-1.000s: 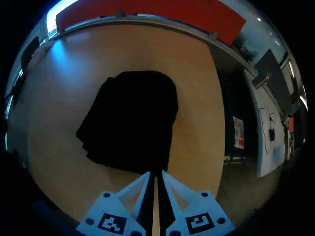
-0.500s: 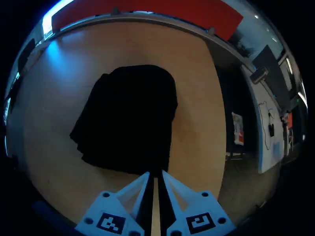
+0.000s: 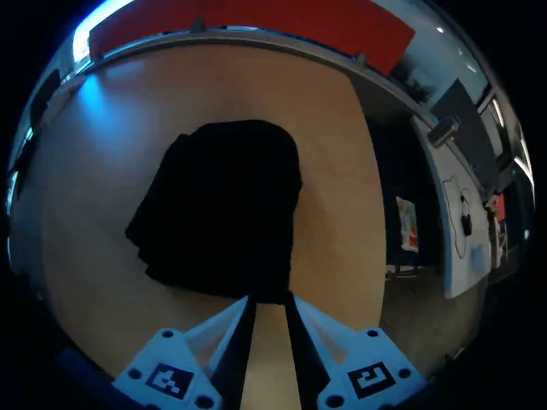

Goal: Fold towel

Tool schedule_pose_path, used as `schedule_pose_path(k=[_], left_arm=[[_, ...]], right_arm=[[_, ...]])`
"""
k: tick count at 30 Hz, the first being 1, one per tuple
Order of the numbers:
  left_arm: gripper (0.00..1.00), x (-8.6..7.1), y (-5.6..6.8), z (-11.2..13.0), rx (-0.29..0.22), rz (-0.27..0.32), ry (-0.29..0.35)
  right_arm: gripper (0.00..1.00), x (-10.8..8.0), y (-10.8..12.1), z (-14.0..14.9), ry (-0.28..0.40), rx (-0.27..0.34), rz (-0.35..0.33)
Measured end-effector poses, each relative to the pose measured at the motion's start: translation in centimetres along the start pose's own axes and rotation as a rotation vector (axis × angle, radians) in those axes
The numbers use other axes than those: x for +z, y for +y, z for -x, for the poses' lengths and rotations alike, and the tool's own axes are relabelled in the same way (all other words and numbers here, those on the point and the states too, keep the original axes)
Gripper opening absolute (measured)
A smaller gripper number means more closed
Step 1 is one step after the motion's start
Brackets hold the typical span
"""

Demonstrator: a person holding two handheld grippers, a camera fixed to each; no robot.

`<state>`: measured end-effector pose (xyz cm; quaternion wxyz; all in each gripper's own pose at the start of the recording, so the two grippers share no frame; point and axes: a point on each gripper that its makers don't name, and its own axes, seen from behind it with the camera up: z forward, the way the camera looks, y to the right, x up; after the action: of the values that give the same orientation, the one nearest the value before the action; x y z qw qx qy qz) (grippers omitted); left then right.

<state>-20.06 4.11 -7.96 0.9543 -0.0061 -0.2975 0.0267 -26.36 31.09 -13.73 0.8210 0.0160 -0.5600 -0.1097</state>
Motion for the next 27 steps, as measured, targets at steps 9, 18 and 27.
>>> schedule_pose_path(k=[9,18,27], left_arm=[[0.97,-0.1,-0.4,-0.4,-0.002,0.002,0.013],[0.97,-0.1,-0.7,-0.5,-0.008,0.008,0.022],[0.97,-0.2,-1.1,-0.9,-0.014,0.014,0.033]], right_arm=[[0.65,-0.9,0.6,-0.1,0.026,0.016,0.044],[0.88,-1.9,-0.1,-0.7,0.064,0.038,0.051],[0.92,-3.0,-1.2,-2.1,0.128,0.058,0.057]])
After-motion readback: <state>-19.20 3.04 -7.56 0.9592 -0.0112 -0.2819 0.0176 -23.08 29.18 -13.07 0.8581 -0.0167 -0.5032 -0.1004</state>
